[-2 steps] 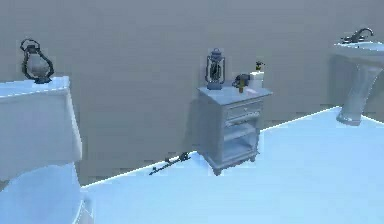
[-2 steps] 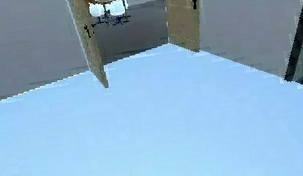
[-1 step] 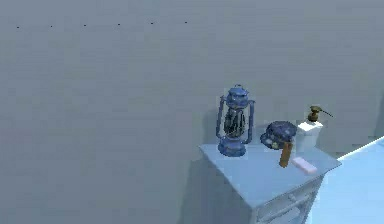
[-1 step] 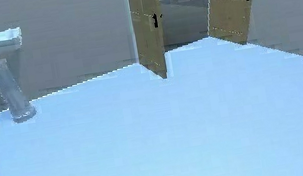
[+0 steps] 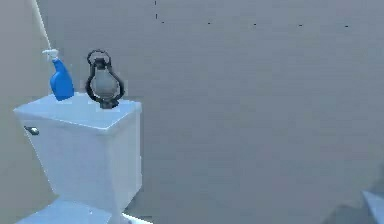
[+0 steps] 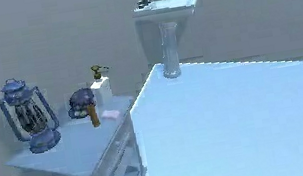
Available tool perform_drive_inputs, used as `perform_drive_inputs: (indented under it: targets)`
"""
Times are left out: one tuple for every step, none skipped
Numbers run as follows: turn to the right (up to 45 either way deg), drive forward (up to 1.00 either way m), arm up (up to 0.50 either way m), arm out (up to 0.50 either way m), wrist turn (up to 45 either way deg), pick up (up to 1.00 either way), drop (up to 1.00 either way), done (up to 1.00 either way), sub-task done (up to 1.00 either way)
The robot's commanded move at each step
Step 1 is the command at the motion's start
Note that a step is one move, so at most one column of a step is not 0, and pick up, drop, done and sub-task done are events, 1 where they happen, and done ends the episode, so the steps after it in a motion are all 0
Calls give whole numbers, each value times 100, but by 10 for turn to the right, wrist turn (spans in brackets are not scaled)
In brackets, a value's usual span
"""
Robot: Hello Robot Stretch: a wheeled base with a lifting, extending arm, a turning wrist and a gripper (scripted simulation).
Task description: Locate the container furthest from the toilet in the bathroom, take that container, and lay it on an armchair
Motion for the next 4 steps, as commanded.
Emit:
perform_drive_inputs:
  targets:
    - [450, 0, 0, 0, 0, 0, 0, 0, 0]
    - [450, 0, 0, 0, 0, 0, 0, 0, 0]
    - [180, 0, 0, 0, 0, 0, 0, 0, 0]
    - [0, 30, 0, 0, 0, 0, 0, 0, 0]
